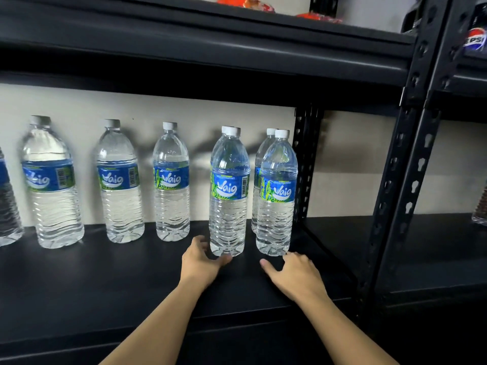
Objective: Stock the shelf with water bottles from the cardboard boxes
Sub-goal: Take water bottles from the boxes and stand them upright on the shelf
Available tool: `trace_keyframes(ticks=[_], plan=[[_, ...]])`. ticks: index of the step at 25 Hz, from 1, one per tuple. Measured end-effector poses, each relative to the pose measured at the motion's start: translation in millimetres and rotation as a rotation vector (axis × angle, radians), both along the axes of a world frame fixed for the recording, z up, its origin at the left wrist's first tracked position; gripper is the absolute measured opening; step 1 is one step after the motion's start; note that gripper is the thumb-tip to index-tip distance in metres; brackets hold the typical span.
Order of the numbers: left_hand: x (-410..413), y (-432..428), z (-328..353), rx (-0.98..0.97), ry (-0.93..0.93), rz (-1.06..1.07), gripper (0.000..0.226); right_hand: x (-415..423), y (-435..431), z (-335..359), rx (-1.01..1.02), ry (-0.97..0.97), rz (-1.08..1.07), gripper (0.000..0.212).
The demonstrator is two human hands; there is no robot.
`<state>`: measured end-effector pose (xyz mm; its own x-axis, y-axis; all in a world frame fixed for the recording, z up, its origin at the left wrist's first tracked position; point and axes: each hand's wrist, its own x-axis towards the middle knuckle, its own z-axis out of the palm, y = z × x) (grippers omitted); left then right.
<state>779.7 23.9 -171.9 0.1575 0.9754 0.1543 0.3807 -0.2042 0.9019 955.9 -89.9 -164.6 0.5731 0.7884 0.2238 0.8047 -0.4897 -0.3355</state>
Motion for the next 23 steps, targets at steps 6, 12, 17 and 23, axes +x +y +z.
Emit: trace_keyframes(ticks=[6,12,17,23], plan=[[-76.7,-62.3,8.3,-0.014,-0.085,-0.198,0.017,-64.4,-16.0,-3.1,0.241,0.201,0.068,0.03],[-231.1,-108.6,-8.3,0.073,-0.137,-0.02,0.016,-195.9,-18.0,-19.3,0.504,0.425,0.448,0.017],[-371.1,-128.4,-45.6,0.119,0.009,0.442,0.014,-315.9,-9.9,-34.0,0.548,0.518,0.707,0.027],[-488.1,-165.4,-134.6,-0.216,0.218,0.903,0.023,-458.3,-2.7,-94.6,0.164,0.475,1.058,0.029]])
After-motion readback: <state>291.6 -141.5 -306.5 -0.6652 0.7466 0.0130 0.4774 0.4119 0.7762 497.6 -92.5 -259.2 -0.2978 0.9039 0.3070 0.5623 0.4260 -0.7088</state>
